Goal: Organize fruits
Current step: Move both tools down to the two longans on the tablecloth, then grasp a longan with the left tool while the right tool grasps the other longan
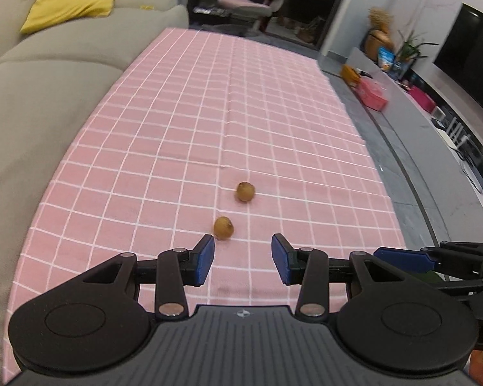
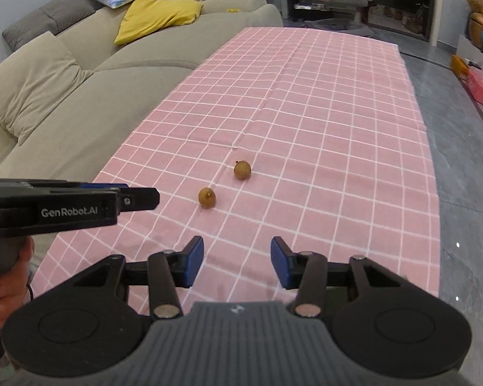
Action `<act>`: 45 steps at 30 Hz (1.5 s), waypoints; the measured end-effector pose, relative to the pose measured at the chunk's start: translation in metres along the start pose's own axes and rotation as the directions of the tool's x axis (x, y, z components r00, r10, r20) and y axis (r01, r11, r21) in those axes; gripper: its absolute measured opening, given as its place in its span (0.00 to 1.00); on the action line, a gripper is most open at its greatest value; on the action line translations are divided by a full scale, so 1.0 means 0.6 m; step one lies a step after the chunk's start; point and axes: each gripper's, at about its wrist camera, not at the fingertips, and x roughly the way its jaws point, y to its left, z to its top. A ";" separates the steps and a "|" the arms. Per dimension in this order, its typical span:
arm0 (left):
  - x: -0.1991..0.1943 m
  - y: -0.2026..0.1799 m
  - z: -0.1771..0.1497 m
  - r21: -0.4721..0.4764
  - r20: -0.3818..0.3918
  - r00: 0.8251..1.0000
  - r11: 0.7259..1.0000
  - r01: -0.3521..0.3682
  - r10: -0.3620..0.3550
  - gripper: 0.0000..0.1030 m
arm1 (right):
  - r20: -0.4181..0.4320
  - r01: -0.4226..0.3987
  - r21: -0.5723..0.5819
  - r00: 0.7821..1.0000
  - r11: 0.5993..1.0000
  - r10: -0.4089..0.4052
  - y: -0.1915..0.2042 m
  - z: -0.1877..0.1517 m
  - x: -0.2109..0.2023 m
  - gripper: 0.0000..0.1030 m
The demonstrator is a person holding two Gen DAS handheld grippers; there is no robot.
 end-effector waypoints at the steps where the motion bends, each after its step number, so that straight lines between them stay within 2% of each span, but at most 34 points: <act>1: 0.011 0.002 0.001 -0.013 -0.007 1.000 1.000 0.000 0.000 0.47 | -0.005 -0.005 -0.005 1.000 1.000 0.005 -0.003 0.007 0.011 0.36; 5: 0.060 0.013 0.005 -0.066 -0.039 0.999 0.998 0.012 -0.015 0.44 | -0.024 -0.009 -0.028 1.000 1.000 0.008 -0.014 0.034 0.061 0.30; 10: 0.106 0.020 0.003 -0.075 -0.077 0.997 0.997 -0.036 0.030 0.43 | -0.057 -0.013 -0.061 0.998 0.998 0.009 -0.031 0.059 0.127 0.23; 16: 0.140 0.022 0.012 -0.082 -0.091 0.995 0.996 -0.043 0.036 0.42 | -0.101 -0.028 -0.089 0.995 0.996 0.019 -0.051 0.079 0.184 0.23; 23: 0.172 0.019 0.009 -0.067 -0.124 0.990 0.995 -0.074 0.065 0.35 | -0.124 -0.043 -0.113 0.992 0.993 0.029 -0.067 0.088 0.216 0.23; 27: 0.177 0.017 0.010 -0.067 -0.125 0.991 0.996 -0.054 0.046 0.25 | -0.124 -0.069 -0.123 0.991 0.990 0.054 -0.068 0.090 0.227 0.23; 32: 0.169 0.027 0.019 -0.089 -0.104 0.993 0.994 -0.067 0.058 0.24 | -0.119 -0.102 -0.161 0.989 0.982 0.083 -0.057 0.102 0.243 0.23; 38: 0.156 0.054 0.033 -0.152 -0.096 0.989 0.980 -0.126 0.113 0.24 | -0.122 -0.125 -0.209 0.987 0.970 0.101 -0.032 0.124 0.269 0.27; 45: 0.154 0.069 0.032 -0.205 -0.109 0.987 0.969 -0.136 0.115 0.24 | -0.126 -0.105 -0.232 0.989 0.967 0.078 -0.011 0.142 0.307 0.27</act>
